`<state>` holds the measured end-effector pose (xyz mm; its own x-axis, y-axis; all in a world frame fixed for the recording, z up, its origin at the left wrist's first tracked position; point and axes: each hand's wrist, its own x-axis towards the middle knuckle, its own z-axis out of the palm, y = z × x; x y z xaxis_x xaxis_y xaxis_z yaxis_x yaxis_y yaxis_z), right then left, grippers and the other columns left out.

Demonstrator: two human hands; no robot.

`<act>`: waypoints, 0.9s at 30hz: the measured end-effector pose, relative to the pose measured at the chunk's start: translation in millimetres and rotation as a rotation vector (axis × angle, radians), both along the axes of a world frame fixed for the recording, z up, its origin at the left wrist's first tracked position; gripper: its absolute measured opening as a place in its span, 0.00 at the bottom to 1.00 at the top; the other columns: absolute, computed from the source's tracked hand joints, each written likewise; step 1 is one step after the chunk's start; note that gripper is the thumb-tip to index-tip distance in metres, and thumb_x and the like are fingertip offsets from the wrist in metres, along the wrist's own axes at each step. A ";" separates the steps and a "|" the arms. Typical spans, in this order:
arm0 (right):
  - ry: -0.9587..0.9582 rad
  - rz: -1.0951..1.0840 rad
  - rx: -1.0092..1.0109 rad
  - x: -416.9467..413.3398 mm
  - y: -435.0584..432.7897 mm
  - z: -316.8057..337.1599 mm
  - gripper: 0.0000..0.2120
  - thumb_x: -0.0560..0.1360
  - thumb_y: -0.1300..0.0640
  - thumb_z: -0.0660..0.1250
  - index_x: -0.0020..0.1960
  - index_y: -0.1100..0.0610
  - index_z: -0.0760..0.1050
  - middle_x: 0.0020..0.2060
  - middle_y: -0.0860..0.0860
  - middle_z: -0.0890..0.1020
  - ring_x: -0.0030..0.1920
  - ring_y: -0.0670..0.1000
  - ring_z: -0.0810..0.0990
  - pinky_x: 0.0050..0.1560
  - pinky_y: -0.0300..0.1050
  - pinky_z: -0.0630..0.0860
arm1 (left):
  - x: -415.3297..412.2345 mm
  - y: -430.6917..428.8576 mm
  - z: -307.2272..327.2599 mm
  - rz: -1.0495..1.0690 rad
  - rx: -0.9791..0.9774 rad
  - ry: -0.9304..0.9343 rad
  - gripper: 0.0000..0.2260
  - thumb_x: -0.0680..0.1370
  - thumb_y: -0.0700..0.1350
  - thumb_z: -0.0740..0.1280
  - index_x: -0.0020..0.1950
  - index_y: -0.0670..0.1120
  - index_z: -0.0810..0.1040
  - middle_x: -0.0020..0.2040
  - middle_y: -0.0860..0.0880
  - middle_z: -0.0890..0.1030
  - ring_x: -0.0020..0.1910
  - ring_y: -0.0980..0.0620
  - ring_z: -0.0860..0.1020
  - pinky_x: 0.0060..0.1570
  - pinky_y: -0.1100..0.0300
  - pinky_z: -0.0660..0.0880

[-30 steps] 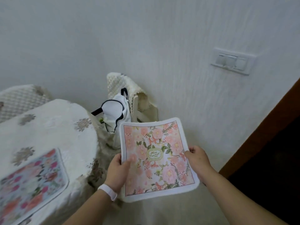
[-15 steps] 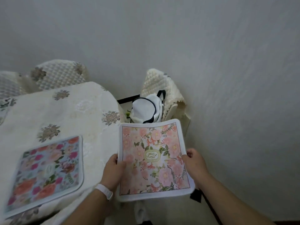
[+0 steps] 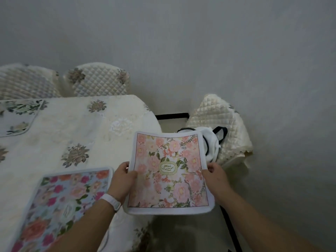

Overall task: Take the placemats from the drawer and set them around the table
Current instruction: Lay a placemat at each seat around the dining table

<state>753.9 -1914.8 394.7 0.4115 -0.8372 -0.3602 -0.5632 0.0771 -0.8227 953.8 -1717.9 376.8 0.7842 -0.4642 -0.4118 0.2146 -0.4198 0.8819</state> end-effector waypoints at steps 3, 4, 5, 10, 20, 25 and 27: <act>0.001 0.089 -0.025 36.5 -9.8 -1.8 0.03 0.79 0.60 0.63 0.53 0.57 0.74 0.46 0.51 0.80 0.42 0.46 0.79 0.33 0.39 0.71 | 32.2 5.1 2.1 0.058 0.020 -0.033 0.11 0.77 0.37 0.65 0.59 0.46 0.76 0.51 0.45 0.83 0.44 0.44 0.83 0.42 0.47 0.83; 0.008 0.117 -0.030 48.6 -12.8 -2.8 0.03 0.79 0.60 0.63 0.53 0.56 0.73 0.46 0.50 0.80 0.43 0.46 0.79 0.34 0.39 0.71 | 42.1 7.2 2.2 0.078 0.034 -0.045 0.11 0.77 0.37 0.65 0.58 0.46 0.76 0.51 0.44 0.83 0.44 0.43 0.83 0.44 0.45 0.82; 0.011 0.142 -0.027 60.6 -16.3 -5.5 0.04 0.79 0.59 0.63 0.53 0.56 0.73 0.47 0.50 0.80 0.43 0.46 0.79 0.34 0.40 0.71 | 51.4 9.9 2.6 0.098 0.047 -0.053 0.11 0.77 0.37 0.66 0.57 0.47 0.77 0.50 0.44 0.83 0.44 0.42 0.84 0.44 0.43 0.82; 0.006 0.247 0.014 120.3 -31.4 -22.6 0.04 0.79 0.59 0.63 0.52 0.56 0.74 0.45 0.50 0.81 0.43 0.48 0.80 0.35 0.42 0.73 | 91.9 5.6 6.7 0.200 0.114 -0.060 0.11 0.75 0.36 0.66 0.55 0.46 0.78 0.47 0.42 0.84 0.42 0.37 0.82 0.43 0.41 0.81; 0.005 0.407 0.233 235.0 -115.5 -65.0 0.04 0.78 0.59 0.66 0.52 0.55 0.74 0.48 0.52 0.82 0.45 0.53 0.84 0.47 0.56 0.83 | 174.7 -63.9 1.5 0.374 0.236 -0.037 0.11 0.76 0.34 0.65 0.55 0.47 0.78 0.44 0.42 0.82 0.36 0.41 0.80 0.33 0.50 0.78; 0.046 0.493 0.266 281.9 -149.8 -78.5 0.06 0.78 0.60 0.66 0.54 0.58 0.73 0.49 0.53 0.81 0.46 0.52 0.81 0.42 0.48 0.79 | 207.5 -88.2 -3.2 0.426 0.304 -0.041 0.11 0.77 0.34 0.64 0.56 0.46 0.77 0.46 0.40 0.83 0.35 0.41 0.80 0.31 0.51 0.79; 0.073 0.535 0.239 296.4 -157.2 -82.9 0.06 0.78 0.59 0.66 0.54 0.57 0.74 0.49 0.52 0.81 0.46 0.52 0.81 0.47 0.51 0.81 | 216.8 -94.0 -5.3 0.424 0.320 -0.025 0.11 0.78 0.34 0.63 0.57 0.45 0.76 0.45 0.41 0.82 0.33 0.42 0.80 0.26 0.55 0.76</act>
<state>1050.3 -2072.1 311.8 0.7214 -0.4127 -0.5561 -0.6290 -0.0548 -0.7754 1170.6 -1811.9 371.6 0.8872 0.0417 -0.4595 0.4045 -0.5493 0.7311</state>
